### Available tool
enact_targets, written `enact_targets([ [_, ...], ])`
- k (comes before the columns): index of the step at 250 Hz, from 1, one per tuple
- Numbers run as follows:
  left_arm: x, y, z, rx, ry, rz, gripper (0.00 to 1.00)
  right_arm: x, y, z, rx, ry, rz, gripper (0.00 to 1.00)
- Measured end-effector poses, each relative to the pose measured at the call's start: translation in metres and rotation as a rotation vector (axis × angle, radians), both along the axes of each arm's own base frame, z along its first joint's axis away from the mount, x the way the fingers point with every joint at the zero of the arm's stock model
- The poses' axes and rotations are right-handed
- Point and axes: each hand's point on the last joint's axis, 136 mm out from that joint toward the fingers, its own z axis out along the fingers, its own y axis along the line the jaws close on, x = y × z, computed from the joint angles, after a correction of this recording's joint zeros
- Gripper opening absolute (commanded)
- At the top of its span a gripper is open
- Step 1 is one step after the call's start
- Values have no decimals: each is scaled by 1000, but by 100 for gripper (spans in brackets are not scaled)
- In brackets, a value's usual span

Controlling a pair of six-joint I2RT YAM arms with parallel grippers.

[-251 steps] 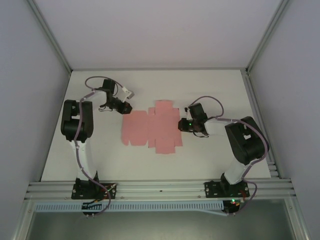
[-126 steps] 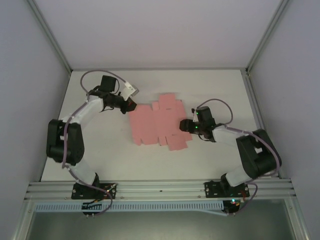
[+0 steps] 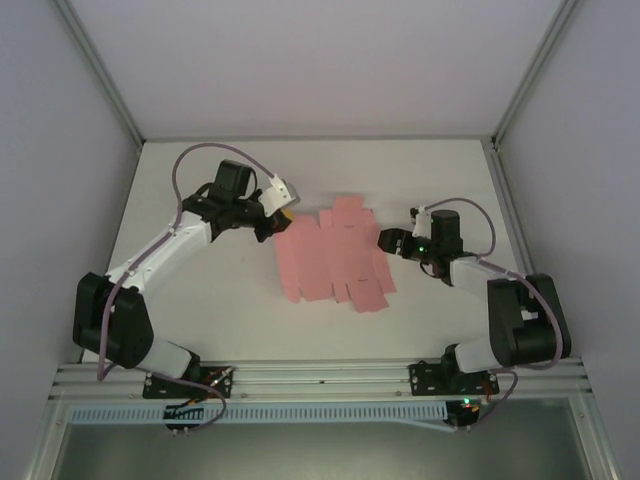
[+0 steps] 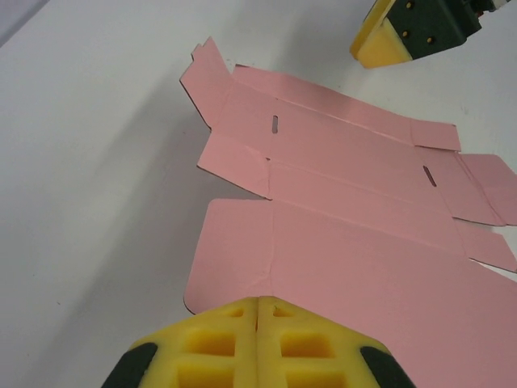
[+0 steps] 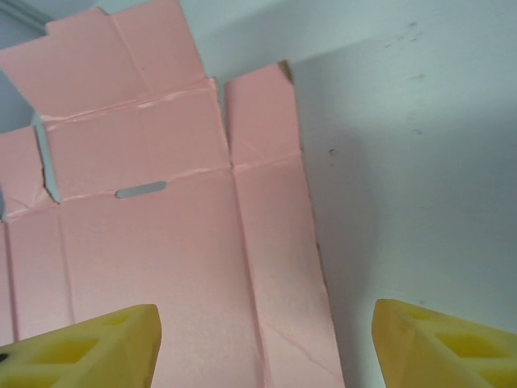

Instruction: Assemble paper box

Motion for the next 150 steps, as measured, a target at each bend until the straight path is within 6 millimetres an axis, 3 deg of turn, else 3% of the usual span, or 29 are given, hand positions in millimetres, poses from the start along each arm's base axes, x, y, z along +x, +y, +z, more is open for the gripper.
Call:
enact_targets([
  [61, -6, -1, 18, -3, -68, -11, 0, 25, 16, -6, 43, 38, 123, 68],
  [103, -8, -2, 22, 2, -89, -17, 0, 19, 21, -20, 73, 90, 171, 66],
  [150, -7, -2, 22, 10, -99, -17, 0, 11, 30, -27, 127, 126, 232, 58],
])
